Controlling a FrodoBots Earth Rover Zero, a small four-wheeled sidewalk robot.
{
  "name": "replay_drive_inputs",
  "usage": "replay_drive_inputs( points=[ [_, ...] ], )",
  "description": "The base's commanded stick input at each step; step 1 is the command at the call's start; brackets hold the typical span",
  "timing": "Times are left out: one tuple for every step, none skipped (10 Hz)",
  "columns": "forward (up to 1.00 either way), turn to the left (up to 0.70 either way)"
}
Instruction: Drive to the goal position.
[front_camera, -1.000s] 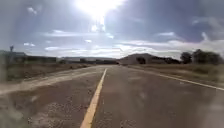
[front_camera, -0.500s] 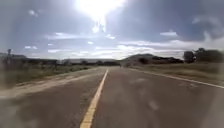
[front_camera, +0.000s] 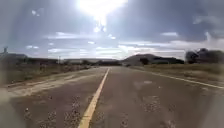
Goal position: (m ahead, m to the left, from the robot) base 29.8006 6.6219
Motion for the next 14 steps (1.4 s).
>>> replay_drive_inputs(
  points=[
    [1.0, 0.0],
    [1.0, 0.0],
    [1.0, 0.0],
    [1.0, 0.0],
    [1.0, 0.0],
    [1.0, 0.0],
    [1.0, 0.0],
    [1.0, 0.0],
    [1.0, 0.0],
    [1.0, 0.0],
    [1.0, 0.0],
    [1.0, 0.0],
    [1.0, 0.0],
    [1.0, 0.0]
  ],
)
